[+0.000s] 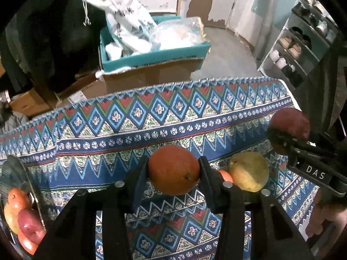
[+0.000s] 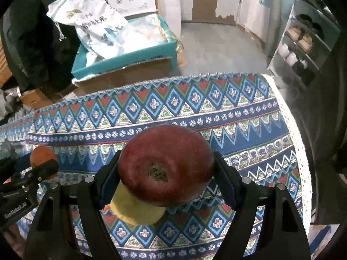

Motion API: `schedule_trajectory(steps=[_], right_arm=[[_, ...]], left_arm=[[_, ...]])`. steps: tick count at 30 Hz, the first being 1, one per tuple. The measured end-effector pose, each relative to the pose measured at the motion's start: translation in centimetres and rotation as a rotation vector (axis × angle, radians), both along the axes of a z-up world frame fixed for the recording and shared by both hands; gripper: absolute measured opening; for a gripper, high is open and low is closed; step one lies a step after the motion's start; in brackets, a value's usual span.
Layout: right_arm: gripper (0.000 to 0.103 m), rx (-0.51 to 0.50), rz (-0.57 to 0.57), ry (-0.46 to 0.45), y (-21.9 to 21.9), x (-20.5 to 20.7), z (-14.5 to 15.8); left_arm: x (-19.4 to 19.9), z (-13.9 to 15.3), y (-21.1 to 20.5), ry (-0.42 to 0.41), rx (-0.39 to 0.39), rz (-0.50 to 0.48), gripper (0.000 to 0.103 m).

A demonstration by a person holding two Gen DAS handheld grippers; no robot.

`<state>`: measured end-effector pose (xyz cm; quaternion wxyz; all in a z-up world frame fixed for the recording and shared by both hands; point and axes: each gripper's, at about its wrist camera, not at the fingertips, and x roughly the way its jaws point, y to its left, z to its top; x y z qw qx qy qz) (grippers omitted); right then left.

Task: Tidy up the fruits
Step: 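Grasp the second red apple with the right tool while the left tool grasps a large orange, then lift and carry the apple in the right tool while the left tool carries the orange to the plate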

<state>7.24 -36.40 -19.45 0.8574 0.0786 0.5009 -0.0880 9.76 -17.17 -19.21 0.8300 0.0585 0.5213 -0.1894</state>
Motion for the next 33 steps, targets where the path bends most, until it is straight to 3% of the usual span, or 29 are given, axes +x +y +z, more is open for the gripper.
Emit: schedule_trajectory(steps=[11, 33], right_arm=[[0.079, -0.066, 0.022, -0.084, 1.8, -2.0, 4.3], [0.079, -0.117, 0.109, -0.239, 5.9, -5.4, 11.5]], left_arm=[[-1.9, 4.5, 1.4, -0.116, 0.006, 0.012, 0.047], [-6.2, 10.6, 5.1, -0.249, -0.03, 0.047, 0.047]])
